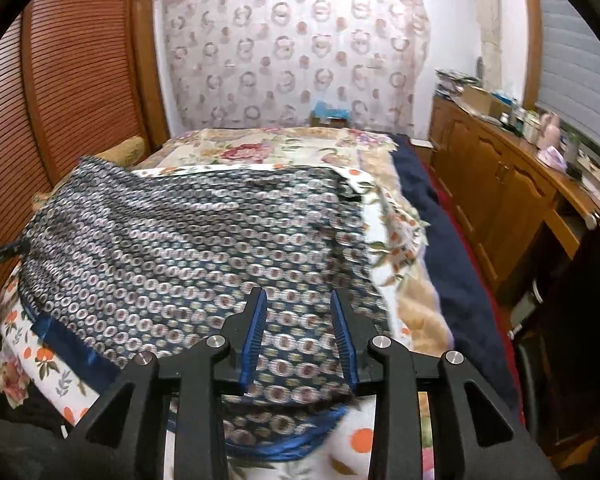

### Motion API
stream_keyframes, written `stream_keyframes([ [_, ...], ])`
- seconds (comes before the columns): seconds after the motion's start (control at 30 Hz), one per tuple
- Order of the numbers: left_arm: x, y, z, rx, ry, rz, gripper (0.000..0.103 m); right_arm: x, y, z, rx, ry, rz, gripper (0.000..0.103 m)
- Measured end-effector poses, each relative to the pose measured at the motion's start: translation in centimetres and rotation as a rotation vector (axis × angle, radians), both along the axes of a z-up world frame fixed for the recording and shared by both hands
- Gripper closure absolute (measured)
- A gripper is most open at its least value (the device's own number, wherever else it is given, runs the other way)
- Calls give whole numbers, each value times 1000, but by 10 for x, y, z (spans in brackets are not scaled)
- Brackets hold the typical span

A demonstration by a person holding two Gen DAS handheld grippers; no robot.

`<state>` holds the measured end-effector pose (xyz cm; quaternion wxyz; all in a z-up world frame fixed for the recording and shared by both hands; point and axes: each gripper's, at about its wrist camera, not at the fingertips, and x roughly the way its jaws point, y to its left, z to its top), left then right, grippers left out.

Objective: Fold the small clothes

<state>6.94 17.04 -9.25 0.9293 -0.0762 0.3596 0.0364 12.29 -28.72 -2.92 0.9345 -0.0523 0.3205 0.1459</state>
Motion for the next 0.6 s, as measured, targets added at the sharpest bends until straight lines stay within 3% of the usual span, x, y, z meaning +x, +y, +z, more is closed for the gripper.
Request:
stream_keyframes([
  [0.1,1,1,-2,-1,3,6,55,0,19,-9,16,19,59,60],
  [0.37,9,-3,-12,6,39,-11,55,7,80,-42,1,86,201,59],
  [0.6,14,-4,-23,-7,78,-19,55,28,100,-60,-39,115,210,59],
])
